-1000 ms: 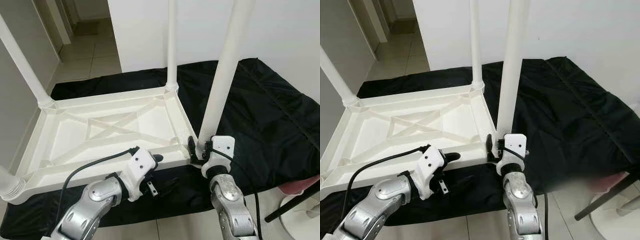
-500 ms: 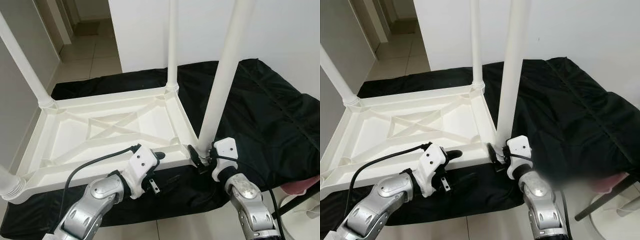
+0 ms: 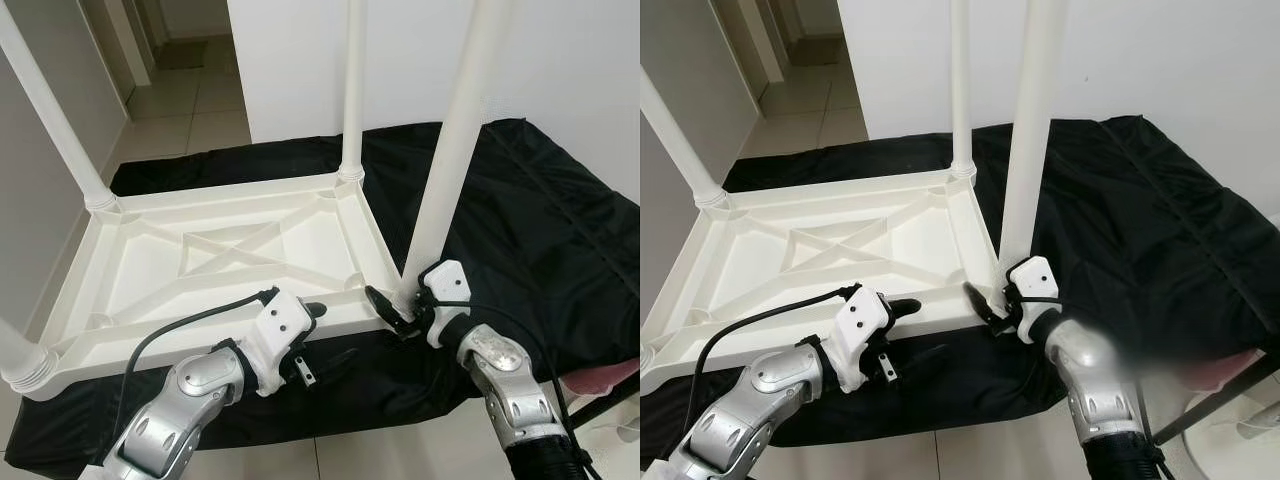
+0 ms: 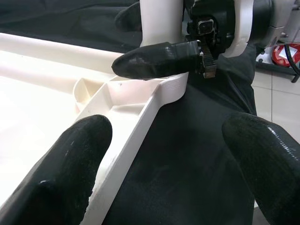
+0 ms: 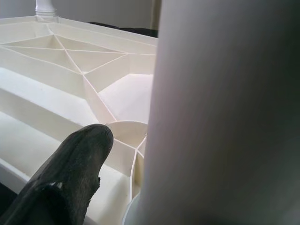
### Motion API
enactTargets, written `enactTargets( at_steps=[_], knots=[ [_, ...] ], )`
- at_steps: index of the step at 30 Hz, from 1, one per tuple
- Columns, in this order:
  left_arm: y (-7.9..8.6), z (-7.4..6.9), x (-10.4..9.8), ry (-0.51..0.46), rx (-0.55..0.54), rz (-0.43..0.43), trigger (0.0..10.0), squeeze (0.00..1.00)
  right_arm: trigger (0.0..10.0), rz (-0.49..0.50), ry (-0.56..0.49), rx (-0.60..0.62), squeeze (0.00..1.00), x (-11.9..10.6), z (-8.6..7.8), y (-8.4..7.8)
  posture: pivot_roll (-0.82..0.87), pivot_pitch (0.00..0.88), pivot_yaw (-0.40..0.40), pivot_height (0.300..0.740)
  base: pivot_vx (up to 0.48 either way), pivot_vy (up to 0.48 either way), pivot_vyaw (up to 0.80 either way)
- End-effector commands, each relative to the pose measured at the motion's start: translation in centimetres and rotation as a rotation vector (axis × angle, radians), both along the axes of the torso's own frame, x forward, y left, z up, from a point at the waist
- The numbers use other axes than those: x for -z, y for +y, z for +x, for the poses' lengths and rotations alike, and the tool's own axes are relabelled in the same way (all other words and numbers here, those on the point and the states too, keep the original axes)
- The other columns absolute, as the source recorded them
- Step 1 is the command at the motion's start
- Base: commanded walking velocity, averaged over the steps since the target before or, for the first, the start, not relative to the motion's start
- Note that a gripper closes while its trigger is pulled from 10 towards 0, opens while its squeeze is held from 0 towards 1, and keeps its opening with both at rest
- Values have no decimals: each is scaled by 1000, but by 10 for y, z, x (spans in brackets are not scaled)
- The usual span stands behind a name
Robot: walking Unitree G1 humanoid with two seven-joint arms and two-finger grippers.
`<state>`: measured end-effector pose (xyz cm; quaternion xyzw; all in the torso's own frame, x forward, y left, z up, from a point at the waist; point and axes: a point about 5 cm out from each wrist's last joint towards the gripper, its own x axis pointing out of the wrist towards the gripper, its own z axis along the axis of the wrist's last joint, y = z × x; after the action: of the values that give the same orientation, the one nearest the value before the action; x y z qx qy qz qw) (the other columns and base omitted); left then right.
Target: Building children table
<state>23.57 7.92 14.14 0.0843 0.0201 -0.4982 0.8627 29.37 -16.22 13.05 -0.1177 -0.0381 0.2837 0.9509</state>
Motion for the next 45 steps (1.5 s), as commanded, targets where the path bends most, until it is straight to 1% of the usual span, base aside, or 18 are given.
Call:
enactTargets(
  at_steps=[1, 2, 3, 4, 11, 12, 17, 22, 24, 26, 27, 32, 34, 35, 37, 40, 42, 45],
  knots=[
    [2, 0, 2, 3, 7, 11, 10000, 0, 6627, -11, 2, -28, 0, 0, 4, 3, -67, 0, 45, 740, 0, 0, 0],
    [2, 0, 2, 3, 7, 11, 10000, 0, 6627, -11, 2, -28, 0, 0, 4, 3, -67, 0, 45, 740, 0, 0, 0],
    [3, 1, 1, 1, 4, 12, 10000, 0, 2431, -24, 1, -35, 0, 0, 7, 1, -60, 0, 42, 740, 0, 0, 0],
    [4, 2, 1, -2, -1, 14, 10000, 0, 0, -30, 3, -37, 0, 1, 8, -1, -56, 0, 42, 740, 0, 0, 0],
    [4, 3, 2, 2, -11, 17, 10000, 0, 0, -5, 26, -27, 0, 7, 9, -5, -55, 0, 38, 740, 0, 0, 0],
    [3, 2, 2, 5, -6, 15, 10000, 0, 10000, 6, 33, -20, 0, 8, 9, -5, -61, 0, 40, 740, 0, 0, 0],
    [2, 1, 2, 7, 0, 15, 10000, 0, 10000, 22, 39, 1, 0, 9, 6, -5, -71, 0, 49, 740, 0, 0, 0],
    [1, 4, 3, 4, 12, 20, 10000, 0, 10000, 69, 55, 73, 0, 13, 2, -3, -79, 0, 68, 740, 0, 0, 0],
    [0, 3, 1, 7, 26, 17, 10000, 0, 10000, 112, 65, 156, 0, 14, -2, 1, -78, 0, 78, 740, 0, 0, 0],
    [0, 2, 1, 9, 31, 18, 10000, 0, 10000, 124, 66, 181, 0, 14, -3, 3, -78, 0, 78, 740, 0, 0, 0],
    [0, 2, 3, 13, 33, 23, 10000, 0, 10000, 145, 79, 249, 0, 16, -4, 3, -85, 0, 86, 740, 0, 0, 0],
    [0, 3, 2, 9, 32, 24, 10000, 0, 10000, 176, 79, 318, 0, 15, -5, 3, -95, 0, 90, 740, 0, 0, 0],
    [1, 5, 1, 6, 31, 25, 10000, 0, 10000, 188, 78, 359, 0, 15, -7, 5, -105, 0, 90, 740, 0, 0, 0],
    [2, 10, 2, 2, 29, 29, 10000, 0, 10000, 206, 81, 423, 0, 17, -12, 9, -120, 0, 95, 740, 0, 0, 0],
    [2, 12, 2, 0, 29, 31, 10000, 0, 10000, 209, 80, 446, 0, 18, -14, 11, -120, 0, 95, 740, 0, 0, 0],
    [-2, 17, -3, -8, 44, 17, 10000, 0, 10000, 238, 95, 580, 0, 20, -20, 16, -128, 0, 100, 740, 0, 0, 0],
    [-2, 17, -3, -8, 46, 16, 10000, 0, 10000, 250, 98, 601, 0, 20, -20, 16, -130, 0, 100, 740, 0, 0, 0],
    [-1, 21, -2, -14, 48, 30, 10000, 0, 10000, 274, 93, 640, 0, 17, -21, 28, -149, 2, 104, 740, 0, 0, 0]
  ],
)
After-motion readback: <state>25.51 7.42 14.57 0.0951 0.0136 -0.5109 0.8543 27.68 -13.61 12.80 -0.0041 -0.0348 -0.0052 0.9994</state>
